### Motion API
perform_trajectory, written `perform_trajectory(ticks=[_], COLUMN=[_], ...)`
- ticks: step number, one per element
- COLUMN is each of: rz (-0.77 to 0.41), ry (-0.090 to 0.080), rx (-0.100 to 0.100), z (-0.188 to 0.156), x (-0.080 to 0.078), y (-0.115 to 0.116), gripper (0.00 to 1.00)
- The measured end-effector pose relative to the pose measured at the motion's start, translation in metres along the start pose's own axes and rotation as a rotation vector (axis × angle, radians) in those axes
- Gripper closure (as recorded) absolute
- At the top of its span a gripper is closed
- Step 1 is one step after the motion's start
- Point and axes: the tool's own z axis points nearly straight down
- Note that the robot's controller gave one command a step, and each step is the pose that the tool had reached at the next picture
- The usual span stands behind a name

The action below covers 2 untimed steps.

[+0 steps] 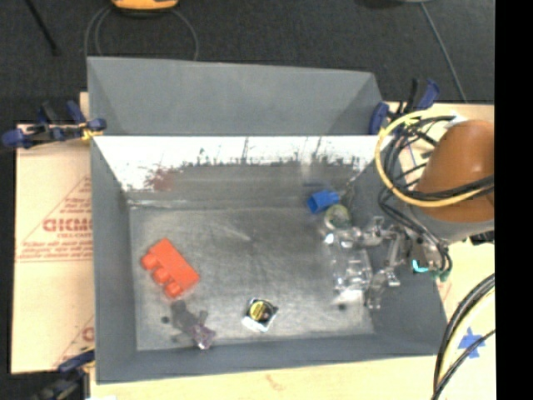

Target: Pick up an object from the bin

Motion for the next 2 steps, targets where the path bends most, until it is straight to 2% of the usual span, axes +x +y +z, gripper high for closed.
perform_trajectory(ticks=[1, 2], rz=[-0.204, -0.208], ry=[-0.032, -0.024], rx=[0.009, 0.008], z=[0.0449, 0.0472], x=[-0.0106, -0.009], y=[-0.0168, -0.017], gripper=[0.0, 1.0])
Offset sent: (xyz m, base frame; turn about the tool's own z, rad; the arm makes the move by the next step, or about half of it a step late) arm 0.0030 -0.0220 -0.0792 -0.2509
